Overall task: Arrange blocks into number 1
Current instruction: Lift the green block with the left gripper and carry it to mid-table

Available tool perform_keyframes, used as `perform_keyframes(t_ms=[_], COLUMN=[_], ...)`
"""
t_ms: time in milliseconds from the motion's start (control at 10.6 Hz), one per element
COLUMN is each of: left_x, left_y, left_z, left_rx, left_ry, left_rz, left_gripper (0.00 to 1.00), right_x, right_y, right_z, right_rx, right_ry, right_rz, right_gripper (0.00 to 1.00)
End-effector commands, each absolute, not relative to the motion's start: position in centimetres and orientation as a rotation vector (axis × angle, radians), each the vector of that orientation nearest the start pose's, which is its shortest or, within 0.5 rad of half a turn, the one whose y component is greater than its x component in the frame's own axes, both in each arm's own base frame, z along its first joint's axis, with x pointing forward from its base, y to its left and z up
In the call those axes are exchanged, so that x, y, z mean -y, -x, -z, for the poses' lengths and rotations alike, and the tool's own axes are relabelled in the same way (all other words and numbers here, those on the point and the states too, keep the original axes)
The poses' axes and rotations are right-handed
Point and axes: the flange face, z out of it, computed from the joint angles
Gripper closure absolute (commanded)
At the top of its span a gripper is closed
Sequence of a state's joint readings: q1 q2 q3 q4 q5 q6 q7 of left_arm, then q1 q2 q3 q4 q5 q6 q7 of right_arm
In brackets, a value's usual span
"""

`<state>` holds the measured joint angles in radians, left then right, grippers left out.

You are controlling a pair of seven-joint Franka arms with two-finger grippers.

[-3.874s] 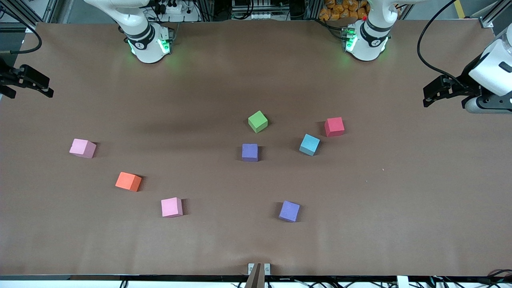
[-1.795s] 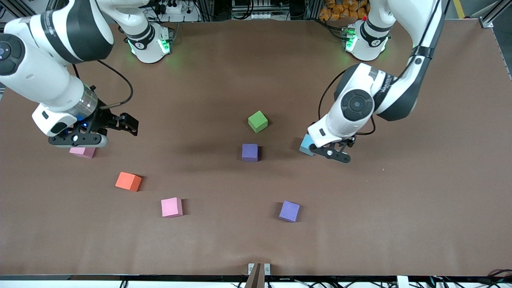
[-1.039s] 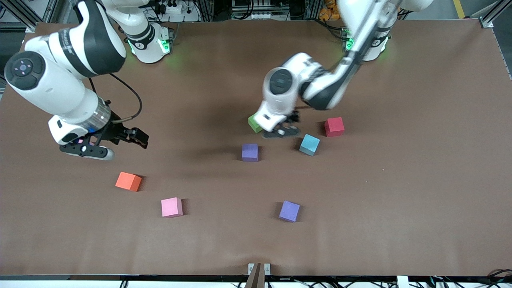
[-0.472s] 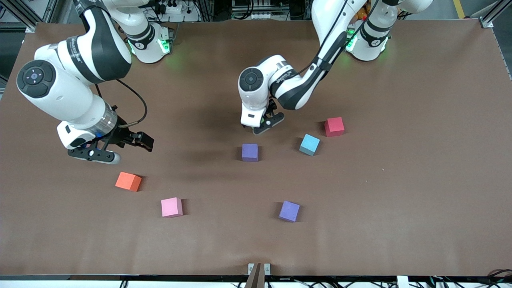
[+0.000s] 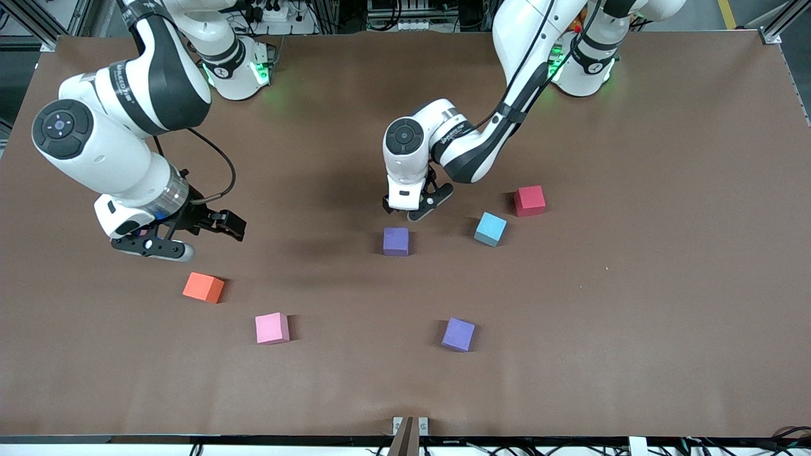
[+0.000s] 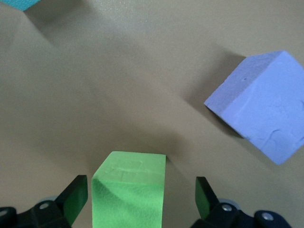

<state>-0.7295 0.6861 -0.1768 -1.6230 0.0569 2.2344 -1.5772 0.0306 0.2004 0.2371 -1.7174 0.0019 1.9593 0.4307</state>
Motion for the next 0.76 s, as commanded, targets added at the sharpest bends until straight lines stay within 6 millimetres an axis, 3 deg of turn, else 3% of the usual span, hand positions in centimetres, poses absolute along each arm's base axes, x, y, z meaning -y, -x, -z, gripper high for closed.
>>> perform_keyframes(t_ms=[0,283,472,567,661], left_x=[53.0,53.6,53.6,53.3,53.3], left_y=[-42.8,-41.1,-41.1,-41.5,-41.7], left_z=[-21.5,-20.7,-20.3,-20.3,-20.3], left_rx=[1.04,0.999,0.986,0.998,1.003], left_ry=[2.915,2.91,2.911,2.91,2.912], left_rz=[-0.145,-0.16,-0.157,-0.162,-0.163], left_gripper=[0.0,0.0,0.0,0.6,1.0], right_x=[-16.1,-18.0,-19.7,-20.8,-21.4], right_y=[-60.6,-60.7,-60.8,-61.0,-61.3], right_z=[-47.2,-45.6,-44.3,-43.6,-42.7], right_rx=[-0.275,-0.233,-0.197,-0.202,-0.247], right_ry=[3.066,3.065,3.053,3.038,3.024], right_rz=[0.049,0.036,0.04,0.055,0.061], right_gripper=[0.0,0.0,0.0,0.0,0.0])
